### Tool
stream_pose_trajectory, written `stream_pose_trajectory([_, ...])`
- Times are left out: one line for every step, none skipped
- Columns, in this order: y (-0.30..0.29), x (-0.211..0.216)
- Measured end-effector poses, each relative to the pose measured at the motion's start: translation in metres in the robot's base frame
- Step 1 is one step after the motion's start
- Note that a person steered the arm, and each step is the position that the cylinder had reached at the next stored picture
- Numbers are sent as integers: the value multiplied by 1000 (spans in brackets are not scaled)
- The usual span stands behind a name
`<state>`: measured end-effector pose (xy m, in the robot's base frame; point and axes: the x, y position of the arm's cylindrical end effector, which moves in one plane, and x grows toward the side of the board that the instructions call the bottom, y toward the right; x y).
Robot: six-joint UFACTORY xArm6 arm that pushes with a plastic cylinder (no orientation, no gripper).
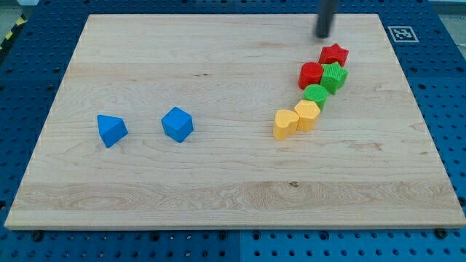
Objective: Move the green star above the green circle
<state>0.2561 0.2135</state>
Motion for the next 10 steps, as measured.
stream_pose_trajectory([52, 35])
stream_pose_trajectory([49, 77])
stream_pose_trajectory([1, 100])
stream_pose_trajectory([0, 102])
stream_pose_trajectory([0, 102])
stream_pose_trajectory([0, 109])
stream_pose_trajectory([-6, 112])
stream_pose_trajectory([-20, 117])
stream_pose_trajectory([-39, 124])
stream_pose_trajectory([-59, 128])
